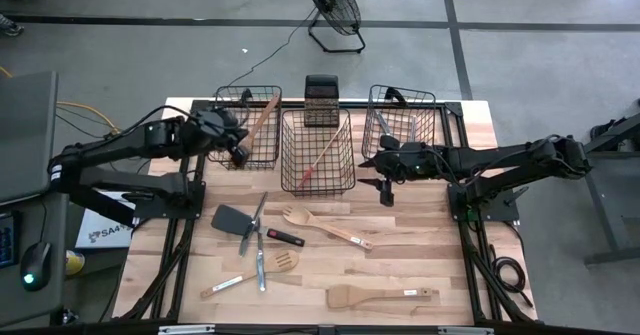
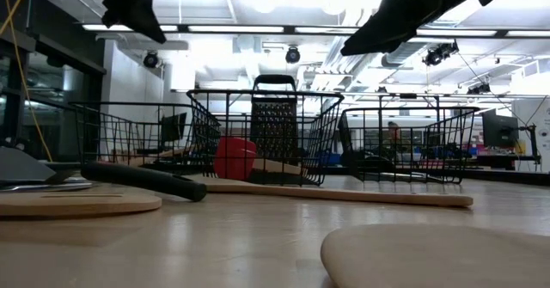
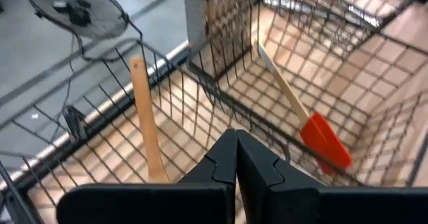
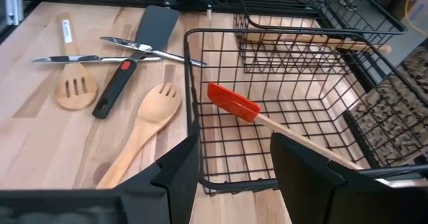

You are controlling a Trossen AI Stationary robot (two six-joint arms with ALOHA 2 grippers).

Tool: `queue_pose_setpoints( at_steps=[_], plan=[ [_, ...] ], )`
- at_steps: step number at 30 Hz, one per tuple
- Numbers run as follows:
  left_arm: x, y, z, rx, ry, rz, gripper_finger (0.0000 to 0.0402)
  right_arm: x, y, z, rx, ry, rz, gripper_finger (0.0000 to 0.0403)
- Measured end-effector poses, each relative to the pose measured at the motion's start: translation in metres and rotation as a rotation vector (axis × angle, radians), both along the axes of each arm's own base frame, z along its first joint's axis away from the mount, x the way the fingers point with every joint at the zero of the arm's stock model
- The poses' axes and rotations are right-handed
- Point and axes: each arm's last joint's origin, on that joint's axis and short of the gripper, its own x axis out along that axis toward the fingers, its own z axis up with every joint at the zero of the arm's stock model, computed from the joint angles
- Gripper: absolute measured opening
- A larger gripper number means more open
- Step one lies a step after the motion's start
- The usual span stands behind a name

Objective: Pick & Place Kitchen Items
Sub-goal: Put the silver table knife into the right wire basket

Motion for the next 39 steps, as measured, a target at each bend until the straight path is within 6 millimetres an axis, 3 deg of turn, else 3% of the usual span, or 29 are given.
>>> queue_pose_setpoints(
  at_steps=[23,39],
  plan=[
    [0.004,-0.038,-0.01,-0.194,-0.009,-0.104,0.0001,0.0,0.0,0.0,0.021,0.002,-0.007,0.0176],
    [0.041,-0.046,-0.038,-0.433,0.135,-0.102,0.0001,-0.002,0.0,-0.004,0.026,0.046,-0.01,0.0176]
  ],
)
